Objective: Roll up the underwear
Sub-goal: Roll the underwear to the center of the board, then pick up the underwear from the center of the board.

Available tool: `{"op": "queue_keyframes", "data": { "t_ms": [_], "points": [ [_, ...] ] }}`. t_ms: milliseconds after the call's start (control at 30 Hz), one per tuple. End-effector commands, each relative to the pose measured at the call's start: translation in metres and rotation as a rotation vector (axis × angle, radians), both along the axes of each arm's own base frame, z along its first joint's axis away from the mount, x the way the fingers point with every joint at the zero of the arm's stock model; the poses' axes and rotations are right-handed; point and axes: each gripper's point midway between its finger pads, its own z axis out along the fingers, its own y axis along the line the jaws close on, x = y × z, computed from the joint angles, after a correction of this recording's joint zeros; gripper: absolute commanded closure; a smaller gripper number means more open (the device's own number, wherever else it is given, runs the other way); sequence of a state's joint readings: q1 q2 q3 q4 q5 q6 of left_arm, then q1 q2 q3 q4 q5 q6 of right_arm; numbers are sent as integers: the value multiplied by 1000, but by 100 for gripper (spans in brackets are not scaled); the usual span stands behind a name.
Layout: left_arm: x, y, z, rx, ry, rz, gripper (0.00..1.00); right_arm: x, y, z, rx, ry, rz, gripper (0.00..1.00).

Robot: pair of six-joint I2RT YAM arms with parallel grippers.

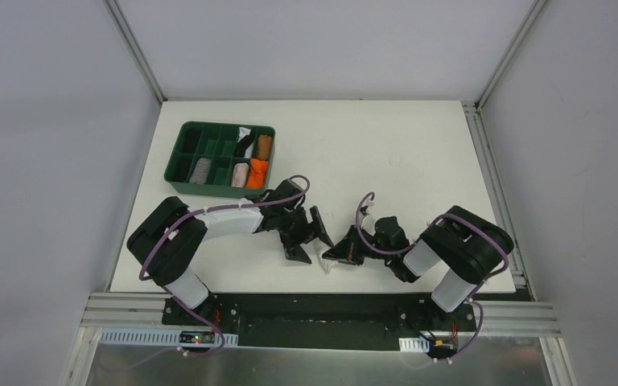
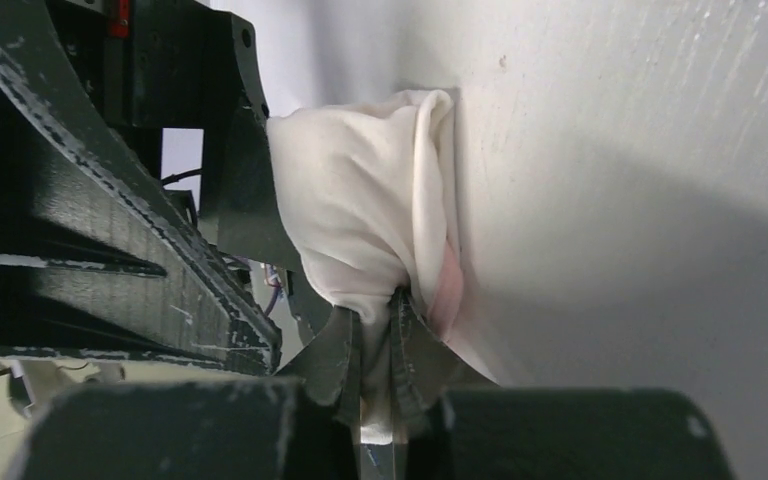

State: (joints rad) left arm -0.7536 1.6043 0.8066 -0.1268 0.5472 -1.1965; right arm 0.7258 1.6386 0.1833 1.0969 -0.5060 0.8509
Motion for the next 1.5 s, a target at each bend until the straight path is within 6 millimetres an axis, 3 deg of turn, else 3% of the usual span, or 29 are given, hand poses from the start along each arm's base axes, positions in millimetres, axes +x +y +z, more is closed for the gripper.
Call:
{"op": "queue_keyframes", "data": {
  "t_ms": [0, 133, 267, 600, 800, 900, 933, 1000, 1200, 1333, 1467],
  "points": [
    [-1, -1, -10, 14, 20, 35, 20, -13, -2, -6, 55, 109, 13, 100],
    [3, -1, -14, 24, 6, 77, 22, -8, 1, -5, 124, 146, -23, 100],
    [9, 2, -18, 40, -16, 120, 28, -8, 0, -15, 110, 183, -37, 100],
    [19, -1, -38, 42, -60, 163, 37, -8, 0, -9, 127, 179, -35, 100],
    [15, 2, -48, 71, -57, 157, 60, -6, 2, -6, 136, 184, -35, 100],
    [13, 3, -51, 78, -50, 156, 83, -4, 4, -4, 145, 186, -40, 100],
    [13, 3, -51, 80, -48, 154, 89, -3, 4, -3, 147, 187, -43, 95],
    [13, 3, -50, 86, -47, 149, 100, -2, 4, 0, 155, 187, -50, 70],
    [10, 8, -44, 154, -24, 104, 100, 1, -11, 14, 178, 165, -122, 33],
    [12, 18, -34, 223, -21, 52, 100, 1, -26, 26, 198, 161, -182, 25],
    [9, 33, -27, 320, -9, -41, 100, -8, -40, 18, 129, 172, -213, 22]
  ]
}}
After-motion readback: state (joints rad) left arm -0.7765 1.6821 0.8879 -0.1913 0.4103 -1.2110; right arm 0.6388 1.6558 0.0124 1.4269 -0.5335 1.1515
